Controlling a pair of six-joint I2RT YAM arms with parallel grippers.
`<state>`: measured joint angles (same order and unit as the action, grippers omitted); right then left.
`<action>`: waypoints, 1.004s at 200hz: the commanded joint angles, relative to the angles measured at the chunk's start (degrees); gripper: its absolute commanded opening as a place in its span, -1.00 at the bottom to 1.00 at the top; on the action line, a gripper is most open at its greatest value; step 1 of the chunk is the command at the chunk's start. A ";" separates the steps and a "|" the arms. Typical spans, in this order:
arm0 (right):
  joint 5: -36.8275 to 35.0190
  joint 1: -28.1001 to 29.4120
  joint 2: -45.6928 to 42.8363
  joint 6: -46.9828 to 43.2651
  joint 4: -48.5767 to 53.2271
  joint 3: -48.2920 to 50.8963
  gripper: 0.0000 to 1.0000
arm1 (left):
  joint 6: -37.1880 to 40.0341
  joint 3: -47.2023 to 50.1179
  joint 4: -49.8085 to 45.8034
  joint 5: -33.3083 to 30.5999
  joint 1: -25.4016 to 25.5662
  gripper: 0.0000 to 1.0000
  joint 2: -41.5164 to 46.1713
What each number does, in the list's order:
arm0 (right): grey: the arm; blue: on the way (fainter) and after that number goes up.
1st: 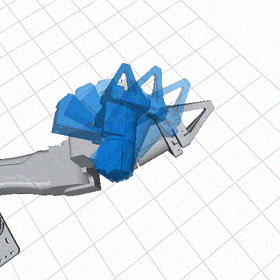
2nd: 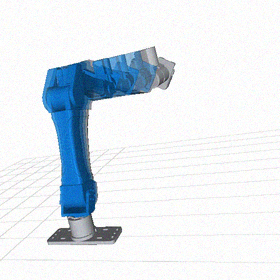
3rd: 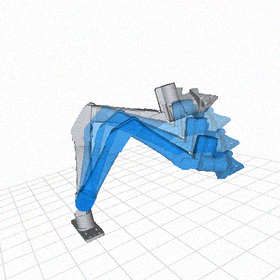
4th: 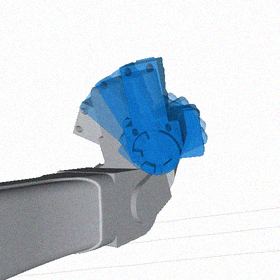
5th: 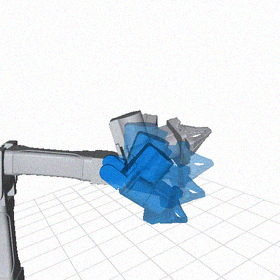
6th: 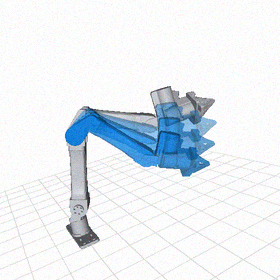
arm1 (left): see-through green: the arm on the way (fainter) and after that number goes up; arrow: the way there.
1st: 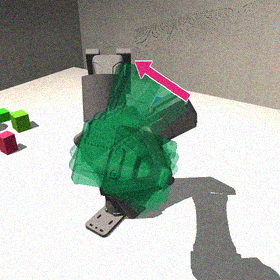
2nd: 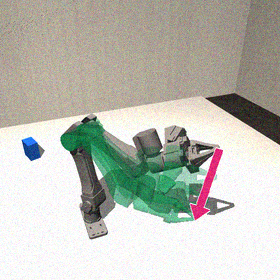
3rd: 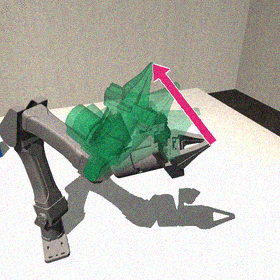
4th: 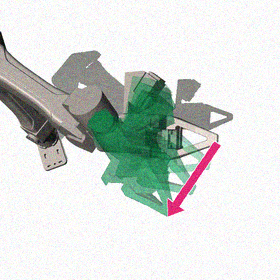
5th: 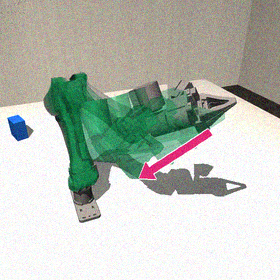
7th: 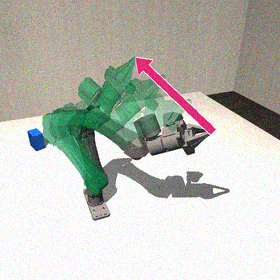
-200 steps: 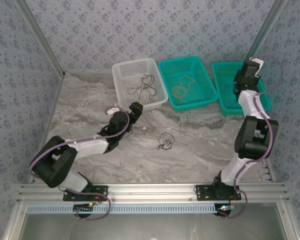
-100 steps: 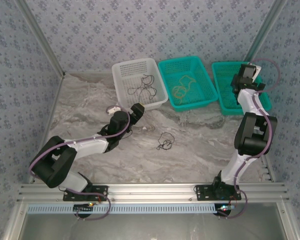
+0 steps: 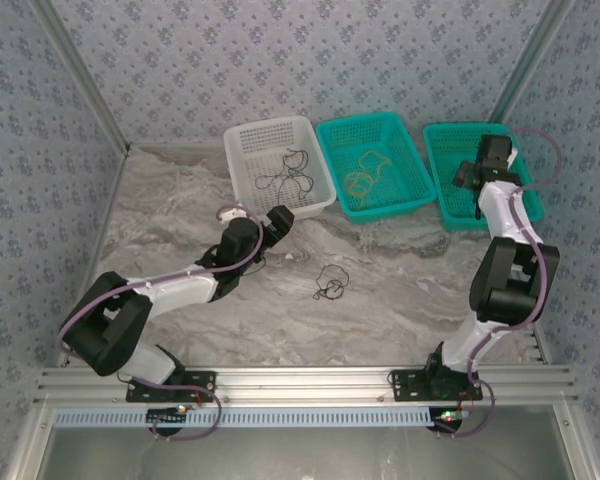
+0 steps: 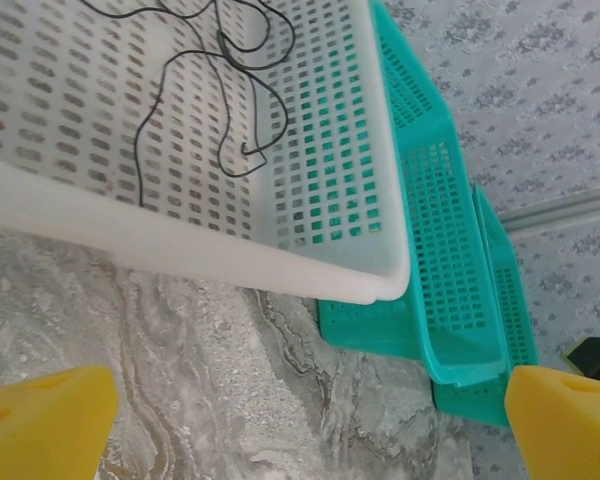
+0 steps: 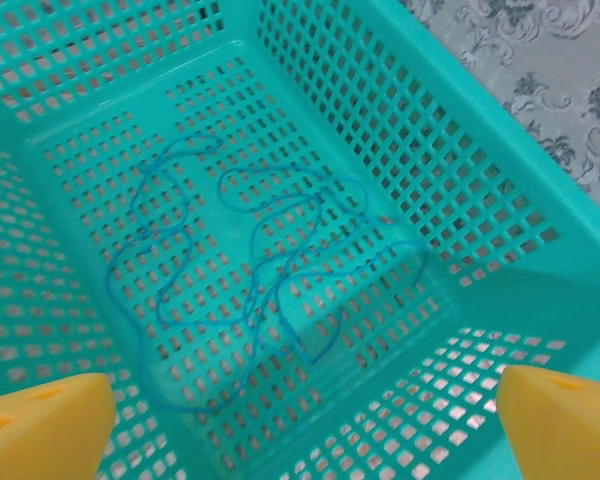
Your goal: Untangle the cables
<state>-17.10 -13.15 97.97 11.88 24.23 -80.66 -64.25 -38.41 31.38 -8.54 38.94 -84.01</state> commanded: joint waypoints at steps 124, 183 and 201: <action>27.51 7.58 -24.52 9.58 2.20 20.12 0.99 | 36.13 -18.43 -28.49 18.75 3.65 0.99 -5.73; 22.73 11.50 -29.87 10.36 0.92 24.16 1.00 | 47.13 -22.50 -38.66 18.74 8.38 0.99 -9.95; 23.82 11.48 -29.56 10.62 0.73 23.82 0.99 | 49.84 -24.06 -41.68 18.74 10.12 0.98 -11.28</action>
<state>6.83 -1.72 68.84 21.23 26.13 -57.01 -21.45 -59.44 -3.70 8.29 47.24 -93.56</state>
